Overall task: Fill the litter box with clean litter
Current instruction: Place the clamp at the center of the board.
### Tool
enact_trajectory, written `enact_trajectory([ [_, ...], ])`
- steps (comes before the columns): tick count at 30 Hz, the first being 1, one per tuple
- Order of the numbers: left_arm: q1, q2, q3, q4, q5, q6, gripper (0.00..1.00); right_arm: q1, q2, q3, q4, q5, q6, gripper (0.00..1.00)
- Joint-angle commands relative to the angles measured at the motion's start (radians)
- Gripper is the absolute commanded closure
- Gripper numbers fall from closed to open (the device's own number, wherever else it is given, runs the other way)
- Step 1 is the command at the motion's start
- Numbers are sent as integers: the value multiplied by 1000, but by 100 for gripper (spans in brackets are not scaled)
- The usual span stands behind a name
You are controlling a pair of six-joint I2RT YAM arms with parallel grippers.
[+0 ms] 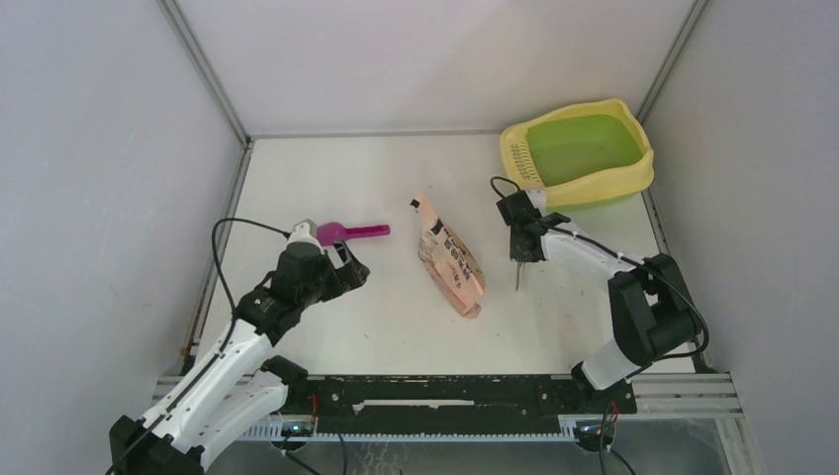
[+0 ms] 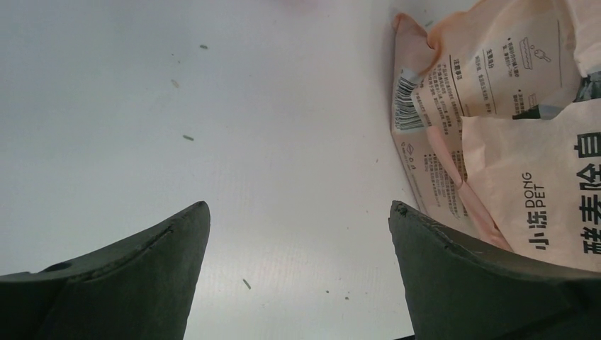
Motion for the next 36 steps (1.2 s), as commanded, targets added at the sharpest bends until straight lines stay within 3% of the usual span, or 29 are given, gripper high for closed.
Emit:
enact_trajectory([
  [1, -23, -22, -14, 60, 14, -32, 0, -45, -3, -13, 70, 83, 16, 100],
  [17, -31, 23, 11, 97, 23, -6, 0, -295, -3, -92, 90, 74, 12, 98],
  [21, -32, 54, 34, 95, 28, 7, 0, -314, -33, -128, 96, 10, 30, 65],
  [23, -32, 56, 41, 88, 23, 12, 0, -314, -62, -146, 96, -22, 39, 57],
  [29, -32, 65, 77, 46, 18, 28, 0, -288, -236, -154, 16, -104, 66, 47],
  [36, -33, 23, 194, -137, -18, 77, 0, -176, -522, -9, -232, -146, 44, 36],
])
